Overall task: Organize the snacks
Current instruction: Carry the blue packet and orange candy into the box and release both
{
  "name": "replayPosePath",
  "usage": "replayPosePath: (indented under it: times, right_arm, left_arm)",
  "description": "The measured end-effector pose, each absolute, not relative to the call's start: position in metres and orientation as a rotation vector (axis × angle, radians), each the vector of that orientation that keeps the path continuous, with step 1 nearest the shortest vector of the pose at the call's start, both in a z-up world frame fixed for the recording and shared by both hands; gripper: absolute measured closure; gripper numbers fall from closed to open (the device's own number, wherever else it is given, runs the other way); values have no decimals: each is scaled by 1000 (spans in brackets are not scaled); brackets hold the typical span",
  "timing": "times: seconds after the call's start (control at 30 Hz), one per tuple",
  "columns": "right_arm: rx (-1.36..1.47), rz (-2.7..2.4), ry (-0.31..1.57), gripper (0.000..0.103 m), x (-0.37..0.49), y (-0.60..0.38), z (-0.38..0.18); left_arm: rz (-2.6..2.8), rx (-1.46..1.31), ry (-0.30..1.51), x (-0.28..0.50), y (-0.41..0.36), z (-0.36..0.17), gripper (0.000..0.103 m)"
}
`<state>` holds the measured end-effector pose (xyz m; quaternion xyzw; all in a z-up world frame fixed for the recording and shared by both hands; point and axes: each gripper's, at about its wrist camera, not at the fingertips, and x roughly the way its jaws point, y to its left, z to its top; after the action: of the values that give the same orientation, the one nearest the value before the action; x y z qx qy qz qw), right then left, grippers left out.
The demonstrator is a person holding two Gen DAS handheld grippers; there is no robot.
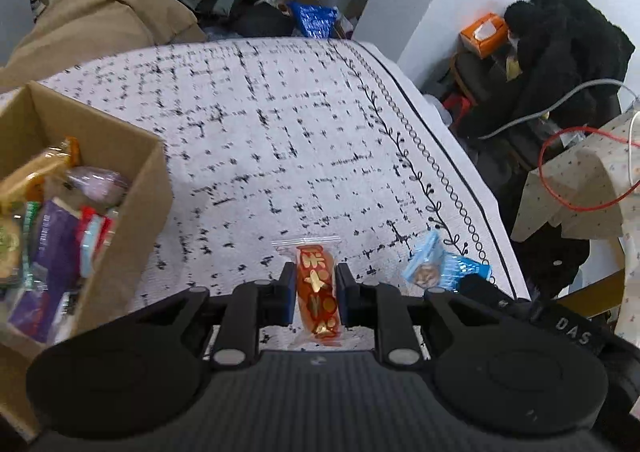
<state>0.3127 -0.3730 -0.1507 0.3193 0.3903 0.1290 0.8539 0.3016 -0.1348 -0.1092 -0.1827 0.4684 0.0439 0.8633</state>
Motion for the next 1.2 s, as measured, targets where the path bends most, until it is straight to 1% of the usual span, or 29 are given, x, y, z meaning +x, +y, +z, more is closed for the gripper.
replayPosePath:
  times: [0.27,0.73,1.2]
  right_arm:
    - [678,315,765,87,295,-368,-127]
    - [655,403,706,87,271,-342,-97]
    - [594,491,693,87,253,-302,-80]
  left_arm:
    - [128,-373,901,276,-119,-72,84]
    - [189,-402,821,231,-79,-31,84]
    - [278,-430,779,196,-25,-10,84]
